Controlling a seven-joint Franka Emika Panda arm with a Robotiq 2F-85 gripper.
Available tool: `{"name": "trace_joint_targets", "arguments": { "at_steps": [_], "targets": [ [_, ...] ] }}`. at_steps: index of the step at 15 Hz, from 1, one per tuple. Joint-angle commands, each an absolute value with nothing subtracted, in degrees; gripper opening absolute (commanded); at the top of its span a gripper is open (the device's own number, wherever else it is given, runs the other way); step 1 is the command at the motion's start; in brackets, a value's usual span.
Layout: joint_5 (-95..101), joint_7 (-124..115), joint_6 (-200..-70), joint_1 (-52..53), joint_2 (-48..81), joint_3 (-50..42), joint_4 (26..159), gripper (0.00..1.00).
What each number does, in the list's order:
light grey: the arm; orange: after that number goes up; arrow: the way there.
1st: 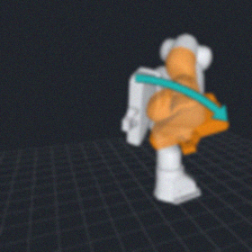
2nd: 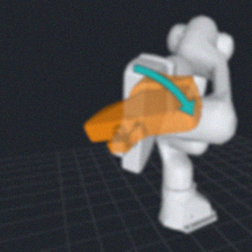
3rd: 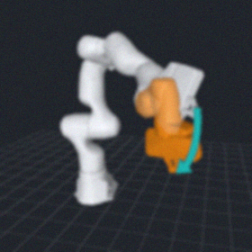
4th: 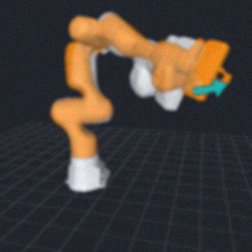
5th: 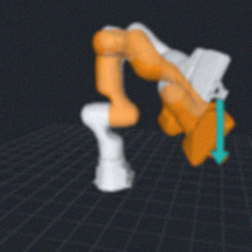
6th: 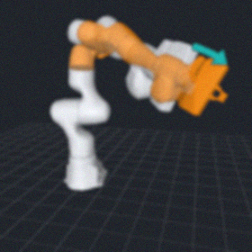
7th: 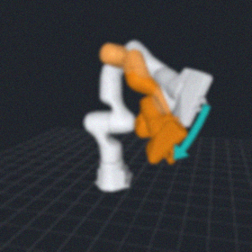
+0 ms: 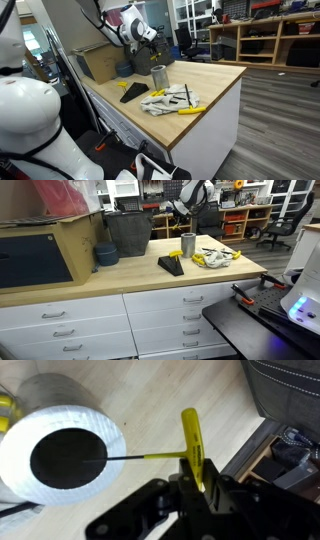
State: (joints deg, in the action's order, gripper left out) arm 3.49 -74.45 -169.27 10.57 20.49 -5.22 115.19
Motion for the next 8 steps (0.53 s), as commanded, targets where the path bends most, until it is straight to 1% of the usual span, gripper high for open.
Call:
{"name": "trace_joint_targets", "arguments": {
  "at_steps": [1, 4, 7, 8],
  "targets": [
    [-2.1, -68.1, -175.9, 8.3, 15.6, -2.3, 125.0, 0.04],
    [-6.7, -64.0, -181.9, 7.2, 13.6, -1.3, 130.8, 0.04],
    [-12.0, -59.9, -187.3, 4.7, 11.4, 1.6, 135.4, 0.04],
    [-9.8, -61.8, -189.0, 2.2, 10.9, 3.7, 136.4, 0.04]
  ]
}}
